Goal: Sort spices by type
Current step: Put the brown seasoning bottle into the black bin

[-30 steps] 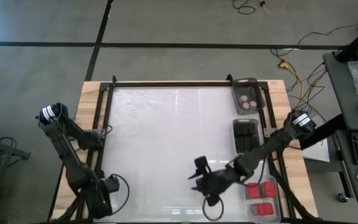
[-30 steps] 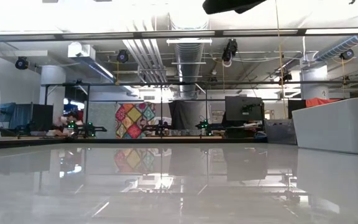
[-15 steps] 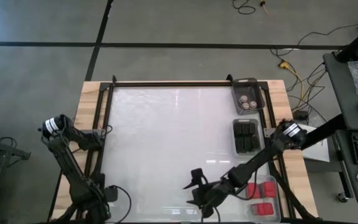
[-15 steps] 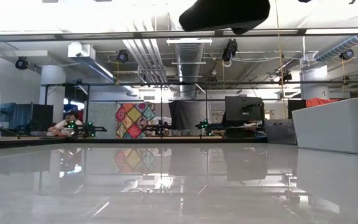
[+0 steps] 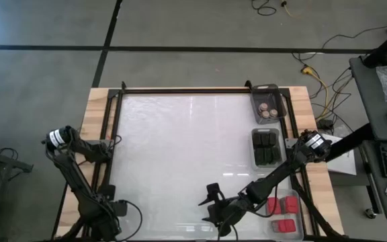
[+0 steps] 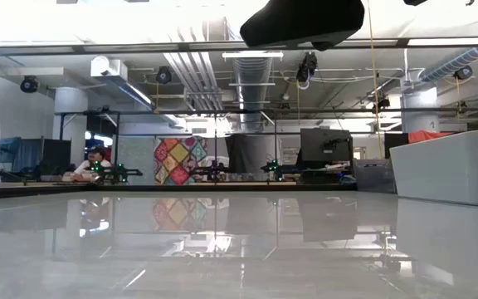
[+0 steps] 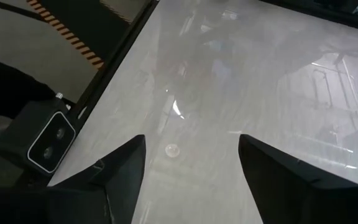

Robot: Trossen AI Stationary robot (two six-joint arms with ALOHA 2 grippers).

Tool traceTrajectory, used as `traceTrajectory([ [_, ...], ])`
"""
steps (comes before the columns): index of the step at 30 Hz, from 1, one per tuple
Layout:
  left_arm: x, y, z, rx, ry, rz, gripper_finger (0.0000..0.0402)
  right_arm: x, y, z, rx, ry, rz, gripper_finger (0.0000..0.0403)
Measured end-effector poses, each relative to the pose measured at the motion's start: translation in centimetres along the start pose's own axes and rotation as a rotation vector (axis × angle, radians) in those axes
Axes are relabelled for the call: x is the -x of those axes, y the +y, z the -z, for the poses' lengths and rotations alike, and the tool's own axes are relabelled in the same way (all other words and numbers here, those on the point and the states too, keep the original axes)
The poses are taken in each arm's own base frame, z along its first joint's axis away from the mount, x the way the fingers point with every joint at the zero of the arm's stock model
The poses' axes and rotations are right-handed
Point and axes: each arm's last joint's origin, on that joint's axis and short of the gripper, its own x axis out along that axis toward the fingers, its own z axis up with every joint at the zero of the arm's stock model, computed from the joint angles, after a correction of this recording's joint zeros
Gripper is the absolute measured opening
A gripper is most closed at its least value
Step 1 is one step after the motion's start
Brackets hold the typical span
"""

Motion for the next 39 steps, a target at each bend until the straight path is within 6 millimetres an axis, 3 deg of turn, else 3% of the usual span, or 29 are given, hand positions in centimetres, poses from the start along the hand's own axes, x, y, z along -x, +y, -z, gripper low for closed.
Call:
traceTrajectory([
  [10, -1.4, -0.4, -0.5, -0.097, 0.069, -0.02, 0.0253, 0.0, 0.0, 0.0, -0.004, 0.002, -0.002, 0.0226],
  [22, -1.3, -0.5, -0.7, -0.11, 0.026, -0.032, 0.0165, 0.0, 0.0, 0.0, -0.004, 0.003, -0.002, 0.0219],
  [27, -1.1, -0.3, -1.2, -0.097, 0.012, -0.026, 0.0163, 0.1, 0.0, 0.0, -0.004, 0.003, -0.001, 0.0219],
  [34, 1.6, 0.9, -3.9, -0.103, -0.122, -0.004, 0.0165, 0.1, -0.1, -0.1, -0.004, 0.0, -0.001, 0.0219],
  [39, 4.4, 4.4, -7.0, -0.07, -0.232, -0.043, 0.0165, 1.0, -0.4, -0.8, 0.008, -0.013, 0.0, 0.0219],
])
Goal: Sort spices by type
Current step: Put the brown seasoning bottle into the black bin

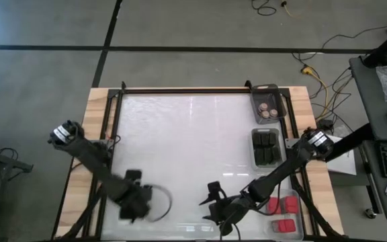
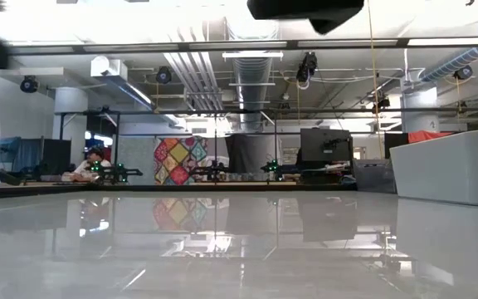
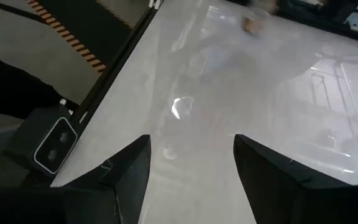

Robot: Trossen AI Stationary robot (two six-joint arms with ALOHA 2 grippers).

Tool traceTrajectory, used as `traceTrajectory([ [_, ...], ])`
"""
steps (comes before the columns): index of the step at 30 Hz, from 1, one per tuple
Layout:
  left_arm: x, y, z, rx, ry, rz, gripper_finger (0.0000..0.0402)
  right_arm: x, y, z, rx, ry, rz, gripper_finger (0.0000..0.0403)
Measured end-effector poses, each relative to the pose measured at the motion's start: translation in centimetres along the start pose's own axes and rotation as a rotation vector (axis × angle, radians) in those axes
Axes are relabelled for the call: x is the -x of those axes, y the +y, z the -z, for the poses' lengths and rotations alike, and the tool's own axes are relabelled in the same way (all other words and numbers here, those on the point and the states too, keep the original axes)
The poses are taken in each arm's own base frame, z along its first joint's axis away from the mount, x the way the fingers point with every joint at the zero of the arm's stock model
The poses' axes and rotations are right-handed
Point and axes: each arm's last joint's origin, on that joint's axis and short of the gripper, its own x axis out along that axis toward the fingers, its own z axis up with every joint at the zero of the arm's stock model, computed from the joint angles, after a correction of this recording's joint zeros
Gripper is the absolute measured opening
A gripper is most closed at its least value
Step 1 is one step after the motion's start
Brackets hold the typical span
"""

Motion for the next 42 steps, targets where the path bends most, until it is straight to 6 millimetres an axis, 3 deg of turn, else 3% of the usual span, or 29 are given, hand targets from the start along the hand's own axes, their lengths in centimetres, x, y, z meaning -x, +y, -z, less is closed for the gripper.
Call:
traceTrajectory([
  [11, 2.9, 14.4, -9.9, 0.216, -0.126, -0.085, 0.0165, 2.8, -2.8, -0.4, -0.067, 0.152, 0.057, 0.0219],
  [17, 3.5, 19.0, -13.3, 0.223, -0.146, -0.087, 0.0165, 3.6, -3.6, 0.3, -0.114, 0.259, 0.092, 0.0219],
  [20, 2.8, 20.0, -15.6, 0.243, -0.13, -0.087, 0.0165, 3.6, -3.6, 0.6, -0.124, 0.268, 0.096, 0.0219],
  [28, 2.3, 20.3, -20.3, 0.134, -0.005, -0.103, 0.0165, 3.6, -3.5, 0.9, -0.171, 0.287, 0.105, 0.0219],
  [42, 0.7, 20.4, -22.5, 0.123, -0.063, -0.036, 0.0165, 4.5, -2.3, 2.2, -0.214, 0.4, 0.126, 0.0219],
])
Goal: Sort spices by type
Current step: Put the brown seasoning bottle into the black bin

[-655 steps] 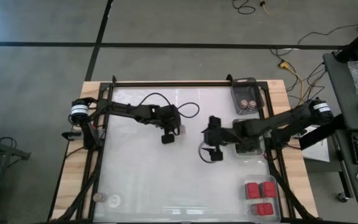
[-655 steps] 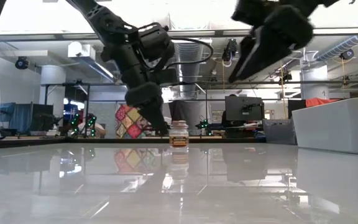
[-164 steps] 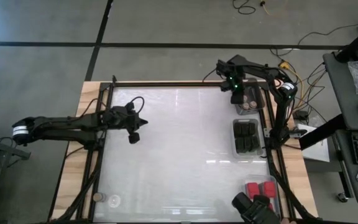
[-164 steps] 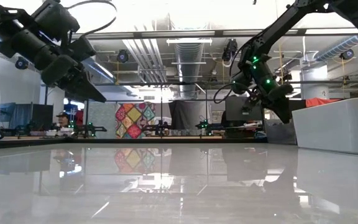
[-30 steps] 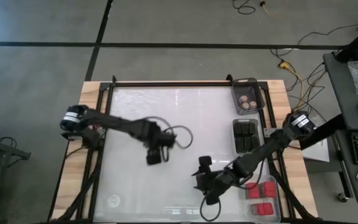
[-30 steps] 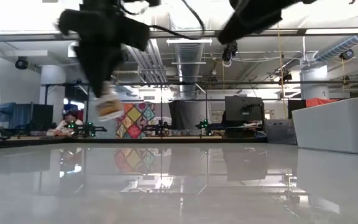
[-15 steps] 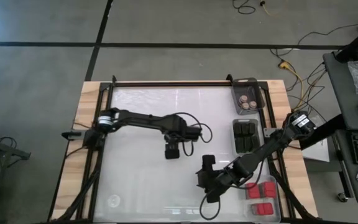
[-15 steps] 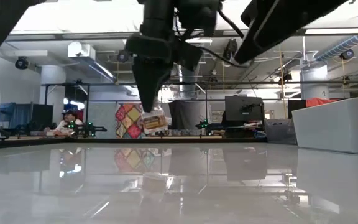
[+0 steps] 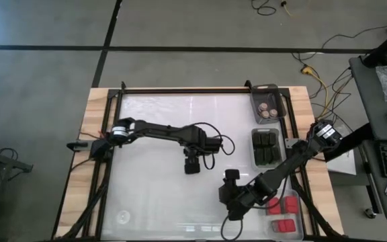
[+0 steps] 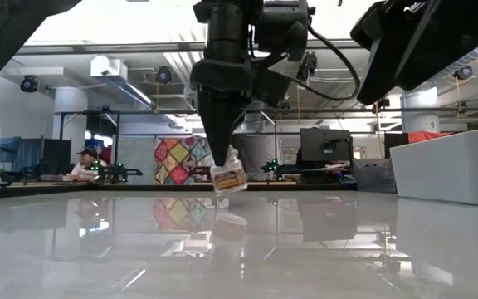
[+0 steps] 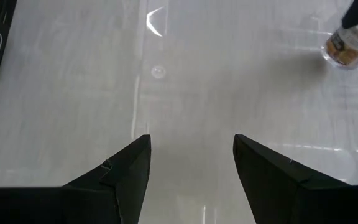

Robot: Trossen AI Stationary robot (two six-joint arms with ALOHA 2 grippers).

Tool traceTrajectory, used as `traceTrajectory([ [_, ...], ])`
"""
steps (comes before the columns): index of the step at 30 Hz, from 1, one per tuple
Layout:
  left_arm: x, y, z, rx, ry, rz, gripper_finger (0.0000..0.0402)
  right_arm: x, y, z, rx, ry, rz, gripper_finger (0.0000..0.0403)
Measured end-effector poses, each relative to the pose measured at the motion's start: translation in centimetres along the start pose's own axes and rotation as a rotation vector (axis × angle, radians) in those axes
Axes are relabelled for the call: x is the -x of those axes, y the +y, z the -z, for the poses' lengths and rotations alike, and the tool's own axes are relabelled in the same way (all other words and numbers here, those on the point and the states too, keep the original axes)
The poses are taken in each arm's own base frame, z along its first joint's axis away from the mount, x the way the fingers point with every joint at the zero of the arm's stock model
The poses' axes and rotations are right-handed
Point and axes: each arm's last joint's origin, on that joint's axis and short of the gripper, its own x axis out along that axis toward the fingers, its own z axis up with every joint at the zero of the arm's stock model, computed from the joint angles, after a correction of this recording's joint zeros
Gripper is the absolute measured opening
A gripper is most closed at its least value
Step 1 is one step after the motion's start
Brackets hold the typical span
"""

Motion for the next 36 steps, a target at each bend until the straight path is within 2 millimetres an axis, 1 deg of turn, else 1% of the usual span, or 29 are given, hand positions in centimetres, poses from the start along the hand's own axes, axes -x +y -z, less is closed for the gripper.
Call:
traceTrajectory([
  [3, -0.4, 0.0, 0.2, 0.01, 0.021, 0.01, 0.0165, 0.0, 0.0, 0.0, -0.009, 0.0, 0.0, 0.0219],
  [6, -0.4, 0.0, 0.2, 0.019, 0.012, 0.011, 0.017, 0.0, 0.0, 0.0, -0.01, -0.003, 0.005, 0.0219],
  [13, -0.3, -0.1, -0.1, 0.011, -0.018, 0.013, 0.021, 0.0, -0.1, -0.1, -0.035, -0.016, 0.022, 0.0219],
  [17, -0.3, -0.1, -0.2, 0.0, -0.026, 0.014, 0.0225, 0.0, 0.0, -0.1, -0.044, -0.017, 0.022, 0.0219],
  [20, 0.1, -0.1, 0.1, -0.011, -0.025, 0.014, 0.0232, 0.0, -0.1, -0.1, -0.046, -0.018, 0.022, 0.0219],
  [22, 1.1, 0.0, 0.5, -0.014, -0.023, 0.013, 0.0234, -0.1, -0.3, -0.2, -0.051, -0.018, 0.026, 0.0219],
  [24, 2.4, -0.1, 1.3, -0.009, -0.022, 0.007, 0.0235, -0.4, -0.9, -0.5, -0.042, -0.017, 0.037, 0.0219],
  [27, 4.9, -0.5, 2.8, -0.01, -0.067, -0.011, 0.0235, -0.7, -2.3, -1.4, -0.038, -0.017, 0.054, 0.0219],
  [29, 6.4, -0.9, 4.6, 0.001, -0.115, -0.029, 0.0235, -0.9, -3.3, -2.2, -0.021, -0.015, 0.039, 0.0223],
  [31, 7.4, -1.1, 6.5, 0.035, -0.205, -0.04, 0.0235, -1.0, -4.2, -2.9, 0.012, -0.013, 0.03, 0.0233],
  [33, 7.6, -1.1, 8.8, 0.077, -0.305, -0.049, 0.0235, -1.1, -5.2, -3.6, 0.06, -0.016, 0.025, 0.0252],
  [36, 6.8, -1.1, 11.9, 0.123, -0.49, -0.036, 0.0235, -1.1, -6.8, -4.9, 0.108, -0.038, 0.026, 0.0286],
])
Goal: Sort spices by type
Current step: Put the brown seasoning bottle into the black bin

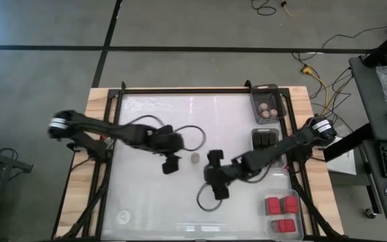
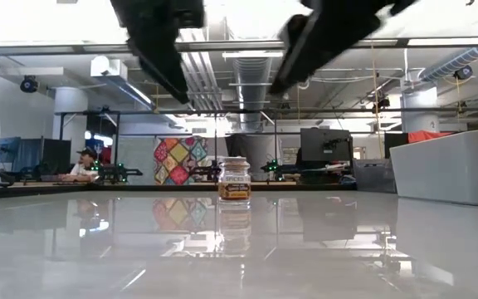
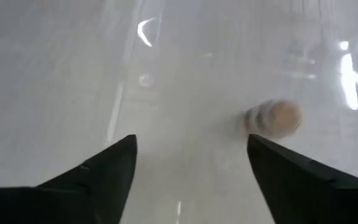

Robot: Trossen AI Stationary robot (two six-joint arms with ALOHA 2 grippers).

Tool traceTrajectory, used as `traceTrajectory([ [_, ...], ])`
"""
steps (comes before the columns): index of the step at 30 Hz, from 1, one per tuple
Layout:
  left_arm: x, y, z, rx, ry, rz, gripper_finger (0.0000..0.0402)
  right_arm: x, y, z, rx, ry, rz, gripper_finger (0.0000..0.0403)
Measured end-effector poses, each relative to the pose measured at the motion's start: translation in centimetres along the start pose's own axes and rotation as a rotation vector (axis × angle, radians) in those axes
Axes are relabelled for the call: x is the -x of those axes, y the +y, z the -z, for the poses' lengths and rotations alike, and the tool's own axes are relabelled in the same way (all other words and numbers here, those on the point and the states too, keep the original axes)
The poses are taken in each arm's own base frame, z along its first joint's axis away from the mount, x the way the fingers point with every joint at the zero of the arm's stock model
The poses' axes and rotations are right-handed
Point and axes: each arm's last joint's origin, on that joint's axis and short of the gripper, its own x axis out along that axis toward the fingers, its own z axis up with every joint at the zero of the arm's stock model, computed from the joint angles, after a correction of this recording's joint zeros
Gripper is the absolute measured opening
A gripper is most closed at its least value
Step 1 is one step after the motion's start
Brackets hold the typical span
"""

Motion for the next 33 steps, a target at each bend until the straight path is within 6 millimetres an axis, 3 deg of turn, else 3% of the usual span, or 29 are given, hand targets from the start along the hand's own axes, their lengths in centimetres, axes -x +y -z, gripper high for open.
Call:
traceTrajectory([
  [7, -0.7, 0.9, 6.5, -0.03, -0.353, 0.088, 0.0236, -1.1, -5.2, -2.3, 0.06, -0.164, -0.049, 0.0352],
  [14, -1.3, 2.0, 10.6, -0.004, -0.382, 0.099, 0.0236, -2.1, -10.8, -2.7, 0.008, -0.156, -0.061, 0.0354],
  [21, -2.3, 2.4, 12.9, 0.065, -0.366, 0.109, 0.0236, -5.1, -12.8, -3.7, 0.052, 0.086, -0.09, 0.0354],
  [26, -2.8, 2.6, 13.9, 0.068, -0.364, 0.102, 0.0236, -5.2, -13.8, -4.7, 0.067, 0.107, -0.131, 0.0352],
  [33, -3.9, 2.7, 14.7, 0.092, -0.41, 0.114, 0.0236, -7.6, -13.6, -3.6, 0.161, 0.144, -0.235, 0.0352],
])
